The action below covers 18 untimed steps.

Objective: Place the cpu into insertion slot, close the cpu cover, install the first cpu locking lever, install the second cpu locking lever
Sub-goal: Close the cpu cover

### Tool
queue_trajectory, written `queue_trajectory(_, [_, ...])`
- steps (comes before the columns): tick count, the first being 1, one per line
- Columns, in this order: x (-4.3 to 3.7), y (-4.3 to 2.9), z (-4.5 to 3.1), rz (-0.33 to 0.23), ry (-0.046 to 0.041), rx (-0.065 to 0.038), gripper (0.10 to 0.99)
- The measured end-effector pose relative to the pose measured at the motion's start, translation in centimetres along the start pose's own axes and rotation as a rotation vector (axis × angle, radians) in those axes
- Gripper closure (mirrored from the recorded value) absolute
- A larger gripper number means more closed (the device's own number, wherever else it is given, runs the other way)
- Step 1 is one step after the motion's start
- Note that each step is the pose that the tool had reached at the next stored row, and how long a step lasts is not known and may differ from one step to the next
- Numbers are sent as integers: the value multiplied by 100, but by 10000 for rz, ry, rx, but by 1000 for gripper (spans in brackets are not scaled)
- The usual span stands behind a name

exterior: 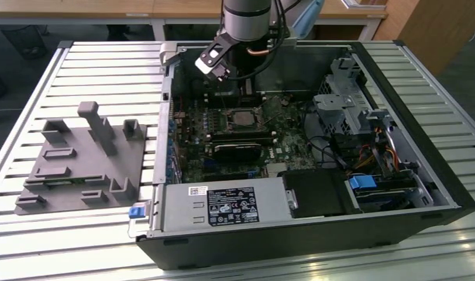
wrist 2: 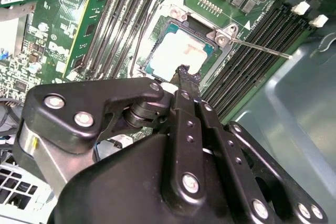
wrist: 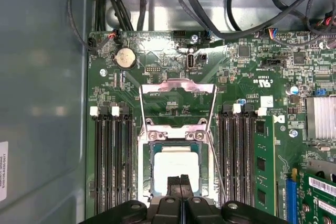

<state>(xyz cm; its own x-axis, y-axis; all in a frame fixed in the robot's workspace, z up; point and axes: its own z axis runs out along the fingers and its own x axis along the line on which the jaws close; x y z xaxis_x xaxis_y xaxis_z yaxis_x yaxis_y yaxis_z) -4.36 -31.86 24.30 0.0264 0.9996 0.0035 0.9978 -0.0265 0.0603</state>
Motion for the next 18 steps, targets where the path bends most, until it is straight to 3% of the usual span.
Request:
queue_trajectory(8, [-55, 0, -10, 1, -2, 2, 980])
queue_trajectory(11, [-54, 6, -93, 2, 1, 2, 980])
queue_trajectory(12, [-55, 12, -173, 1, 2, 10, 980])
queue_trajectory(18, [-53, 61, -175, -14, 4, 12, 980])
